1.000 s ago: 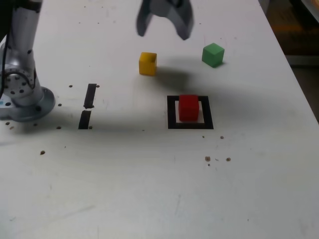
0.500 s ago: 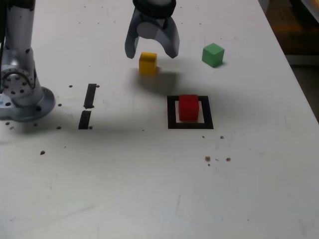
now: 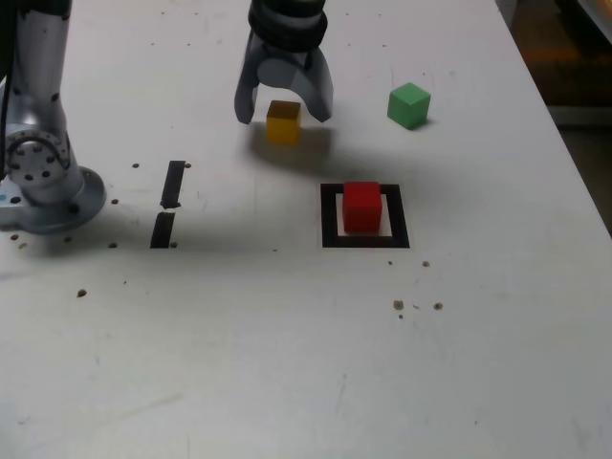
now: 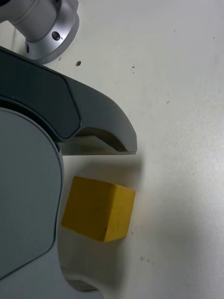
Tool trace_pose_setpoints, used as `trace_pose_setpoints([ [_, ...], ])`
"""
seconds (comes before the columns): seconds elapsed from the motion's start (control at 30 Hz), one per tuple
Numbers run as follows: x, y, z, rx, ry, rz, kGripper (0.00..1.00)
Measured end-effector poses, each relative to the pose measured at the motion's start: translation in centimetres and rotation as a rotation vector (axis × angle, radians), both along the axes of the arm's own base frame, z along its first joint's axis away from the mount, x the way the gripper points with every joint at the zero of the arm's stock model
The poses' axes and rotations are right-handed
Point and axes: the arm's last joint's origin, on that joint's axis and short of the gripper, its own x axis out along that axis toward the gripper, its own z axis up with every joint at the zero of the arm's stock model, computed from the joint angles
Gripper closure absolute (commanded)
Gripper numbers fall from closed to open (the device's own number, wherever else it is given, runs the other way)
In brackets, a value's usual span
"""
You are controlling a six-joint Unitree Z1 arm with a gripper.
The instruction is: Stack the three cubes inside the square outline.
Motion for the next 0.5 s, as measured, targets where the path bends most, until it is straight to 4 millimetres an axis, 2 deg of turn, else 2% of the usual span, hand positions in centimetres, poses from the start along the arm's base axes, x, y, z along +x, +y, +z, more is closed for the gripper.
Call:
trace_pose_setpoints([
  [0.33,0.9,0.4,-0.9,-0.014,-0.051,0.020,0.56],
  [0.5,0.9,0.6,-1.3,-0.016,-0.063,0.031,0.67],
])
